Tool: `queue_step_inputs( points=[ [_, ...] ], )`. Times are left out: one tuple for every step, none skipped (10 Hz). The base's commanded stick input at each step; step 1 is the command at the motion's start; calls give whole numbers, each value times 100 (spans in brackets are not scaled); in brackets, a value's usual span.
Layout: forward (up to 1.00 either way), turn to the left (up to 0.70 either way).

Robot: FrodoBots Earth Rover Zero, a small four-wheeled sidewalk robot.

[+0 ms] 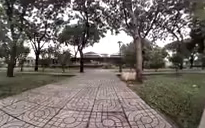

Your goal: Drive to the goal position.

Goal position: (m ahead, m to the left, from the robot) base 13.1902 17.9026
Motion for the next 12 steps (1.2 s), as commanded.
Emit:
queue_step_inputs(
  points=[
    [50, 0],
    [50, 0],
    [50, 0],
    [50, 0],
    [50, 0],
    [50, 0],
    [50, 0],
    [50, 0],
    [50, 0],
    [50, 0],
    [50, 0],
    [50, 0]
  ],
)
